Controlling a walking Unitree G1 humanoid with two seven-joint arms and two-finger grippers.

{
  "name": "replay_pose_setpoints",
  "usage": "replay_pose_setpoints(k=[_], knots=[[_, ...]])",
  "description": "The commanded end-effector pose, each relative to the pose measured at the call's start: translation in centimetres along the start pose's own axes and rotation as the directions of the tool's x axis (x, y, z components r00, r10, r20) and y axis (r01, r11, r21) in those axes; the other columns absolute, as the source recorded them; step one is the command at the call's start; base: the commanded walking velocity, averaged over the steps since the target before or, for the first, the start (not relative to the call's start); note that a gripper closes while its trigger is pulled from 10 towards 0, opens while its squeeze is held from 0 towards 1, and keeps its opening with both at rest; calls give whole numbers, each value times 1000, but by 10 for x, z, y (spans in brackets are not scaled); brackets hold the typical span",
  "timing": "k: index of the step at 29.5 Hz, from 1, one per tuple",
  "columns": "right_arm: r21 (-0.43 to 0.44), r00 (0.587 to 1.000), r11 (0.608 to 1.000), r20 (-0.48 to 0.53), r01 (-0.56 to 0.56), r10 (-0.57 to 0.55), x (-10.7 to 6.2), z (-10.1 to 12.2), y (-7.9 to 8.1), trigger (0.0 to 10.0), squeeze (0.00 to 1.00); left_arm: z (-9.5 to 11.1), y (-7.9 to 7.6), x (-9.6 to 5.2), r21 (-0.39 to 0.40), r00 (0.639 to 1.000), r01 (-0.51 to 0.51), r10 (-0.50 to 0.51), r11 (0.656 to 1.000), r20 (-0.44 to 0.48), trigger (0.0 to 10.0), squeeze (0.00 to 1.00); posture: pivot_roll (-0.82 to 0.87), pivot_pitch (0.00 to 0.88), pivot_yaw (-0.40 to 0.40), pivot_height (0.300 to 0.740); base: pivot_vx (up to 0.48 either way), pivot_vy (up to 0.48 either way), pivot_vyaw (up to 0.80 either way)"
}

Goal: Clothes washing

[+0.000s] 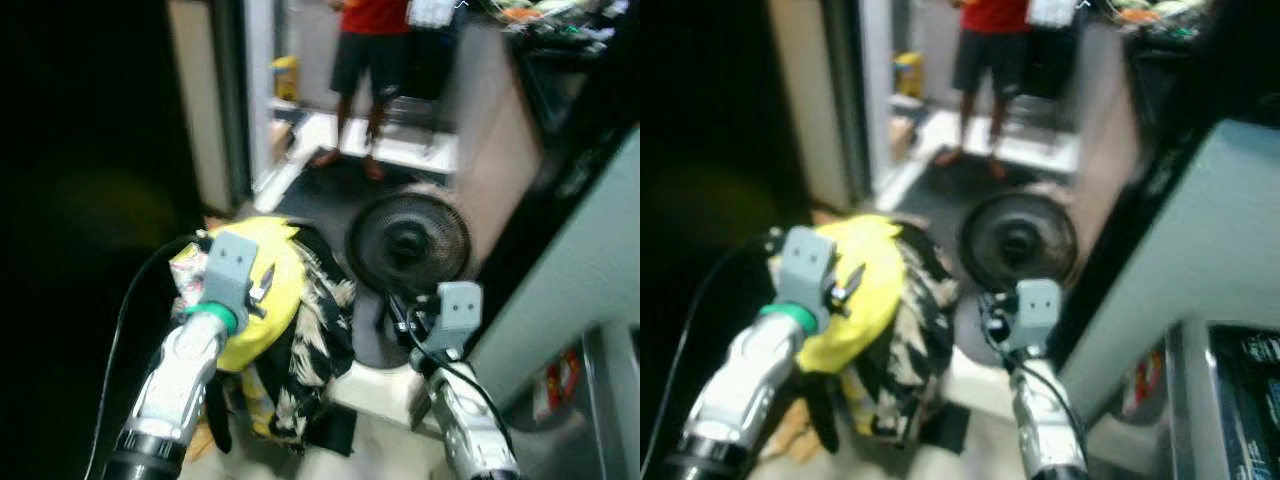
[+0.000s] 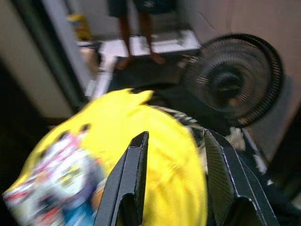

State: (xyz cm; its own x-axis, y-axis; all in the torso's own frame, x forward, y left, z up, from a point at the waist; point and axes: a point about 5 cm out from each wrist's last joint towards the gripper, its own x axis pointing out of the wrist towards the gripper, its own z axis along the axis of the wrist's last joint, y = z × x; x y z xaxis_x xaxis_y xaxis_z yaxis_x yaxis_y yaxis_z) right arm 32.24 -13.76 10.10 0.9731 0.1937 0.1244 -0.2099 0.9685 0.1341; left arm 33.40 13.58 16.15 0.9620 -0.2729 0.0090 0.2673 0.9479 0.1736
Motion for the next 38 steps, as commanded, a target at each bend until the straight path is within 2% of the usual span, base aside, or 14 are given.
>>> replay_pose_setpoints(k=[1,9,21,22,23,24,26,28,30,32,33,36,37,38], knots=[[-2,1000,1000,-6,13,-13,-1,-1,-3,10000,0,-1,-2,0,7,1000,6,-6,1000,-3,10000,0,-3,64,30,740,446,0,0],[-11,1000,1000,-3,10,-10,1,0,-3,10000,0,1,-4,0,4,1000,10,-10,1000,6,10000,0,-4,61,30,740,0,0,0],[-17,1000,1000,4,0,0,1,1,-2,10000,0,1,1,2,18,1000,-27,27,999,12,10000,0,-7,51,29,740,45,0,0],[-21,1000,1000,9,-7,7,3,2,-1,10000,0,-4,-2,2,40,1000,0,1,999,-25,10000,0,-7,51,29,740,0,0,0],[-23,1000,1000,12,-12,12,4,3,-1,10000,0,-13,-5,3,77,995,30,-22,997,-99,10000,0,-7,51,29,740,0,0,0],[-24,1000,1000,17,-17,17,6,5,0,10000,0,-33,-6,2,101,977,52,-30,994,-211,10000,0,-4,55,30,740,0,0,0],[-24,1000,1000,18,-17,18,6,5,0,10000,0,-39,-6,1,89,969,50,-27,995,-244,10000,0,-6,62,27,740,0,0,0],[-24,1000,1000,19,-18,19,7,6,1,10000,0,-45,-1,1,98,962,31,-4,995,-272,10000,0,-6,62,27,740,0,0,0],[-27,1000,999,20,-22,23,9,7,1,10000,0,-55,16,3,112,942,-27,63,993,-329,10000,0,-3,74,20,740,0,0,0],[-28,1000,999,20,-24,24,9,8,1,10000,0,-58,22,4,118,935,-46,84,992,-343,10000,0,-3,74,20,740,0,0,0],[-28,1000,999,20,-24,24,9,8,1,10000,0,-58,22,4,118,935,-46,84,992,-343,10000,0,-3,74,20,740,0,0,0],[-32,999,999,15,-34,34,12,8,2,10000,0,-57,43,8,99,918,-102,132,990,-373,10000,0,5,91,8,740,0,0,0],[-32,999,999,15,-34,34,12,8,2,10000,0,-57,43,8,99,918,-102,132,990,-373,10000,0,5,91,8,740,0,0,0],[-32,999,999,11,-41,42,13,8,3,10000,0,-51,55,13,68,914,-131,147,989,-377,10000,0,7,95,2,740,0,0,0]])
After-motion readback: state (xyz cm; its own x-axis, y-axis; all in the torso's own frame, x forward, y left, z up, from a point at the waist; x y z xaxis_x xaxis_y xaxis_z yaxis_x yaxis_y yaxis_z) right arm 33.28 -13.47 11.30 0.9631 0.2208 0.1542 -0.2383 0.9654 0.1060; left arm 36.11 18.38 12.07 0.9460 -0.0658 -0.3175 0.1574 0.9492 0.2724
